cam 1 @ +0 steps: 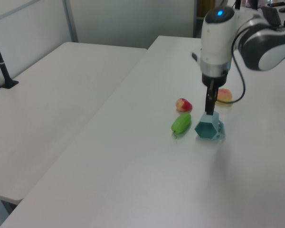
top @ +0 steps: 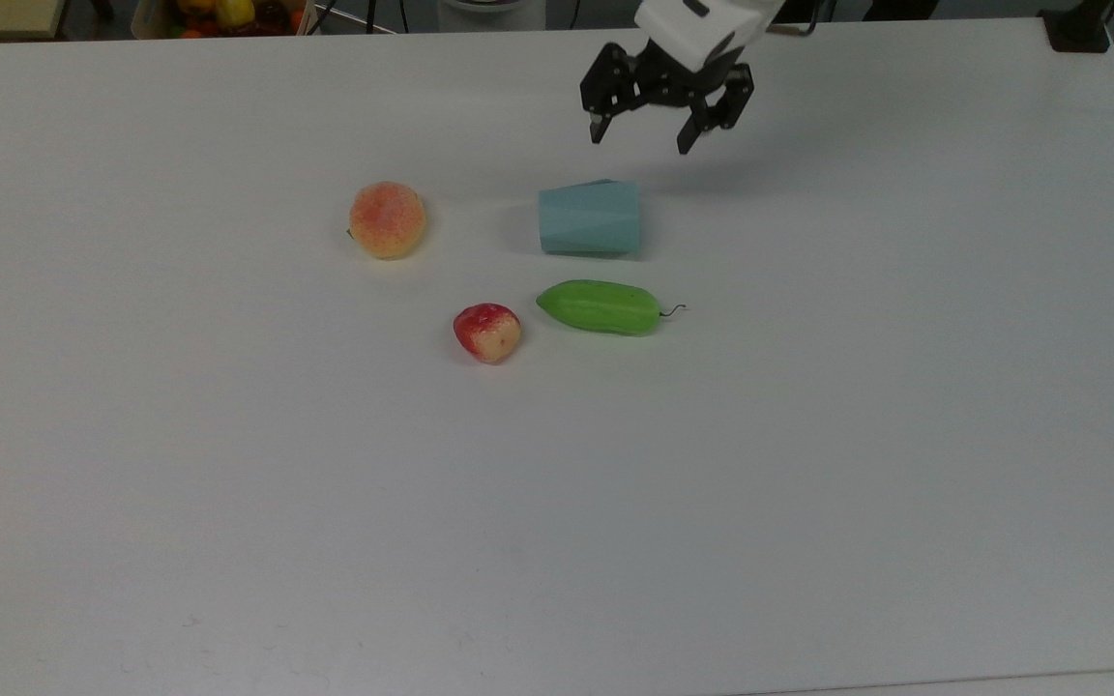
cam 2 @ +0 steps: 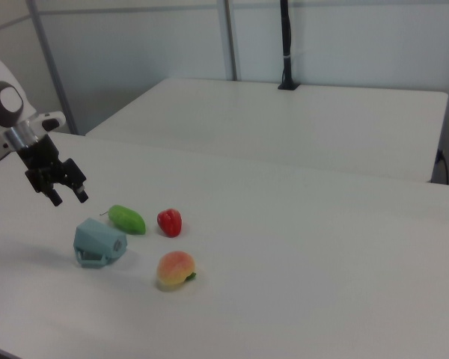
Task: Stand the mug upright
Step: 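Move the gripper down over the light-blue mug lying on its side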
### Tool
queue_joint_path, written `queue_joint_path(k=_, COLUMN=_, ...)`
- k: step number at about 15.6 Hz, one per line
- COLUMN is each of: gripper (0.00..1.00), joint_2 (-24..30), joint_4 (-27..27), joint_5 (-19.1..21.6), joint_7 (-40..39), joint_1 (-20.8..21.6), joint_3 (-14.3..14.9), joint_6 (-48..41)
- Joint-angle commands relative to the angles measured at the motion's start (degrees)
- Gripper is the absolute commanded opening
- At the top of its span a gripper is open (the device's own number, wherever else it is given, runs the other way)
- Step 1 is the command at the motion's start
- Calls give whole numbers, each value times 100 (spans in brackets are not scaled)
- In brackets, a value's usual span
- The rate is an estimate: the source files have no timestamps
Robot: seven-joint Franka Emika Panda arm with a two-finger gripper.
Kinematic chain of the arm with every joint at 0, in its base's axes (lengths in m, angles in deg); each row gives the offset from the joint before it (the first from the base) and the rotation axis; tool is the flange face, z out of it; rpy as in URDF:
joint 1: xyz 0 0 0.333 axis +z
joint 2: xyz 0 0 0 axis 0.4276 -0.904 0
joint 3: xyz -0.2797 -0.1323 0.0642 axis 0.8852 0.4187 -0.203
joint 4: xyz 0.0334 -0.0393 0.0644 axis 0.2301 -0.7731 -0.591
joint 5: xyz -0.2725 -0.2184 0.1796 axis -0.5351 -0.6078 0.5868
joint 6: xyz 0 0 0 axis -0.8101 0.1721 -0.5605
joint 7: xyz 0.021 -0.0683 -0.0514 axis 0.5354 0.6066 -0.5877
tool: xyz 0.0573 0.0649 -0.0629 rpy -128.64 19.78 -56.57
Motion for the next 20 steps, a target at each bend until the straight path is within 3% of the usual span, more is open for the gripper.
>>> queue_joint_path(k=1, gripper=100, joint_2=-326, joint_4=-51, joint_5=-563, joint_7=631, joint_1=223, joint_3=18, joint_6=176)
queue_joint_path(k=4, gripper=100, joint_2=-616, joint_4=-182, joint_5=-1003, joint_7=1001, joint_1=285, joint_3=18, joint_6=325)
queue_joint_path(k=9, gripper=100, joint_2=-810, joint_4=-324, joint_5=-1399, joint_7=1256, joint_1=268, joint_3=18, joint_6=501)
queue_joint_path(k=17, gripper=95, joint_2=-731, joint_4=-517, joint_5=-1918, joint_7=1301, joint_1=145, joint_3=27, joint_6=-113)
queue_joint_path(k=20, gripper=71, joint_2=-705, joint_4=-640, joint_5=-2163, joint_7=1292, joint_1=153, joint_3=27, joint_6=-316)
